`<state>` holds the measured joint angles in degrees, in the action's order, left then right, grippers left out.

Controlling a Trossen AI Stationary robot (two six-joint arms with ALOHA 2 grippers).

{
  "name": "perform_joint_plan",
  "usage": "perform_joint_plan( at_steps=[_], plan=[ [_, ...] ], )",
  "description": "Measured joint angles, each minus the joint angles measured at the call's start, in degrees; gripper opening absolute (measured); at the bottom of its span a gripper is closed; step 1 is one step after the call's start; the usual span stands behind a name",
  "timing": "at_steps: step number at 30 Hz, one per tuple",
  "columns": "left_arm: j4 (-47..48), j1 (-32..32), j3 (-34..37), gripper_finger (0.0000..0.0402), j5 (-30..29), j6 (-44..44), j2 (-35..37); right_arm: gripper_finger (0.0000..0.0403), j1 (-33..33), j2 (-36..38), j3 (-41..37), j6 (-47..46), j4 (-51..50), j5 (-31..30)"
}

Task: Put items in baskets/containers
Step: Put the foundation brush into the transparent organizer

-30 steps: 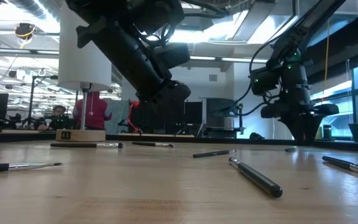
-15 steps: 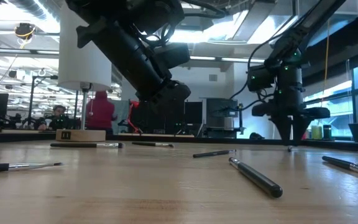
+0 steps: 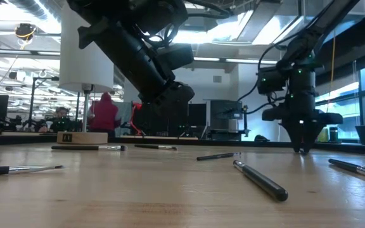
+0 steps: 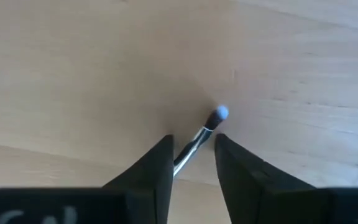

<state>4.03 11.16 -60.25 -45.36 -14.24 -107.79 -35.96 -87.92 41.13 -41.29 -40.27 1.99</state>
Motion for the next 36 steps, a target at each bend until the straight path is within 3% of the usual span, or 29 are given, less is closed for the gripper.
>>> perform_joint_plan(
  at_steps=[9, 16, 28, 36],
  plan=[
    [-1.7, -0.9, 0.0, 0.0157, 0.4, 1.3, 0.0, 0.0067, 7.1, -0.1, 0.0, -0.9, -2.7, 1.2],
    [-3.3, -0.8, -0.3, 0.0157, 0.7, 1.4, 0.0, 0.0020, 8.8, -0.1, -0.3, 2.5, -2.6, 1.9],
    [-0.3, -0.3, -3.5, 0.0157, 5.9, 7.9, 0.2, 0.0021, 10.0, 0.6, 3.3, 13.0, 3.2, 1.7],
    [12.6, 0.2, -9.0, 0.0157, 5.5, 2.2, 0.3, 0.0022, 21.9, 16.0, 3.4, 14.9, 8.4, 1.3]
  ],
)
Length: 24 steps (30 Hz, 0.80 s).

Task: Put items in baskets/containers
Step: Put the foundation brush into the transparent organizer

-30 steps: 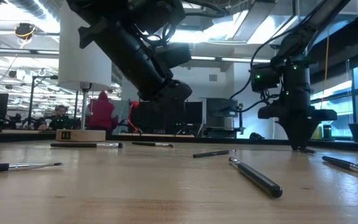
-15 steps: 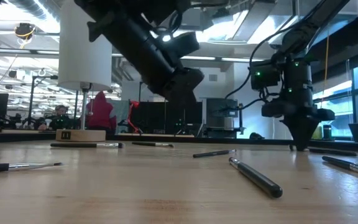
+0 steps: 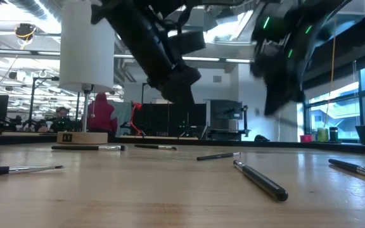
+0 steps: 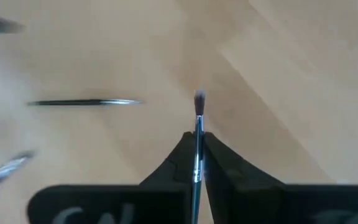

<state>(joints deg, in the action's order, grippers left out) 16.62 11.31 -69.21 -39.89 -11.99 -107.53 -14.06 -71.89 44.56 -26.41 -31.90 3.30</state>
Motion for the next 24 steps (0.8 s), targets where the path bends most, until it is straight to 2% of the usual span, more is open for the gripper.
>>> perform_joint_plan(
  at_steps=[5, 9, 12, 16, 19, 24],
  plan=[
    [2.5, 1.3, -3.7, 0.0157, -2.4, -0.2, 0.0, 0.0021, 15.8, 12.2, 0.0, -2.9, -0.2, -7.7],
    [1.4, 1.2, -5.7, 0.0157, -3.4, 2.4, 0.0, 0.0021, 30.8, 17.1, 0.0, -5.2, 2.1, -15.2],
    [0.2, 1.2, -7.1, 0.0157, -4.0, 2.5, 0.0, 0.0021, 42.0, 17.5, 0.4, -8.3, 4.8, -21.3],
    [-2.1, 1.9, -8.0, 0.0157, -3.4, 0.6, 0.0, 0.0021, 53.7, 16.3, 4.0, -17.4, 1.2, -31.1],
    [-2.2, 3.7, -8.0, 0.0157, -2.6, -1.0, 0.0, 0.0021, 62.1, 14.7, 7.5, -22.7, -5.5, -38.8],
    [-2.9, 6.6, -8.0, 0.0157, -4.9, 0.7, 0.0, 0.0021, 72.4, 10.8, 11.8, -35.7, -20.1, -45.2]
  ],
)
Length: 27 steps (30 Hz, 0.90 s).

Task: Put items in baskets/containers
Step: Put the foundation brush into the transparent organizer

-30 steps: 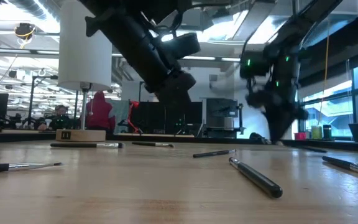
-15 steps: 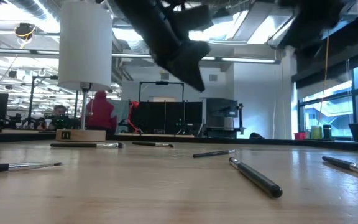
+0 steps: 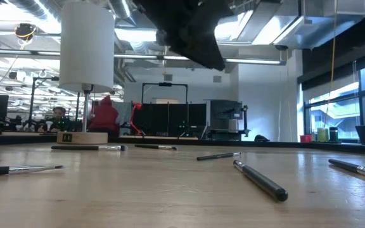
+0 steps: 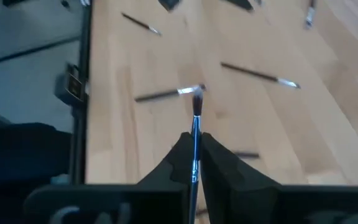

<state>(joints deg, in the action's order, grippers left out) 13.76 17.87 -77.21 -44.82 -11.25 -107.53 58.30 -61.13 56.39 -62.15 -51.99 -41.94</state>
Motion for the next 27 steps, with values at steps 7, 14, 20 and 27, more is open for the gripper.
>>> perform_joint_plan(
  at_steps=[7, 14, 20, 27],
  plan=[
    [-2.0, 0.6, -2.6, 0.0157, -3.4, 4.4, 0.0, 0.0021, 8.4, -6.5, 0.3, -20.5, -12.5, 1.4],
    [-1.9, 0.6, -3.0, 0.0157, -3.1, 5.5, 0.0, 0.0021, 11.9, -12.1, 0.3, -25.1, -10.8, 2.1],
    [-2.1, 0.6, -3.0, 0.0157, -3.1, 5.6, 0.0, 0.0031, 12.2, -15.0, 0.3, -28.5, -11.2, 3.9],
    [-1.7, 0.6, -3.0, 0.0157, -3.1, 6.0, 0.0, 0.0059, 12.3, -15.6, 0.3, -30.0, -11.9, 6.1]
  ],
)
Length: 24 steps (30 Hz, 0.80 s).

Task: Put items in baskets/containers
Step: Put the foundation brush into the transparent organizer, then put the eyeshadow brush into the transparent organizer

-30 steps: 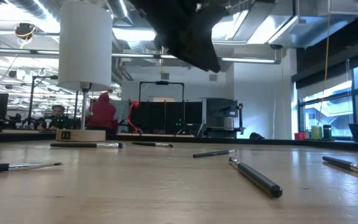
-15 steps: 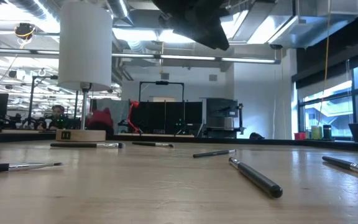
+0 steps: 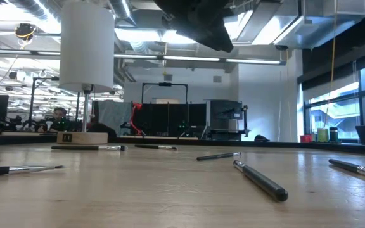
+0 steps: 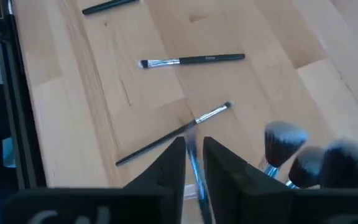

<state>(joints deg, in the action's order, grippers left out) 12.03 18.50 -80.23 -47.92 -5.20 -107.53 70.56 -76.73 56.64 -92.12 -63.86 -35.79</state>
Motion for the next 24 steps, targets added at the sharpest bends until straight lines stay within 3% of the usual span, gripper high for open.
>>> perform_joint_plan(
  at_steps=[7, 14, 19, 24],
  plan=[
    [1.0, 0.1, 0.0, 0.0157, -1.6, 3.2, 0.0, 0.0088, -0.5, 0.4, 0.5, -3.9, -3.4, 3.4],
    [9.0, 0.3, 0.0, 0.0157, -3.0, 1.8, 1.5, 0.0090, -6.6, 0.5, 8.7, 0.2, -7.2, -0.9],
    [14.1, 0.5, 0.0, 0.0157, -1.5, -1.2, 4.7, 0.0090, -14.1, 0.5, 12.0, 21.0, -3.9, -2.1],
    [16.5, 1.8, 0.0, 0.0157, -2.7, -1.7, 7.4, 0.0090, -24.7, -0.7, 8.3, 48.2, 7.7, 10.9]
  ],
)
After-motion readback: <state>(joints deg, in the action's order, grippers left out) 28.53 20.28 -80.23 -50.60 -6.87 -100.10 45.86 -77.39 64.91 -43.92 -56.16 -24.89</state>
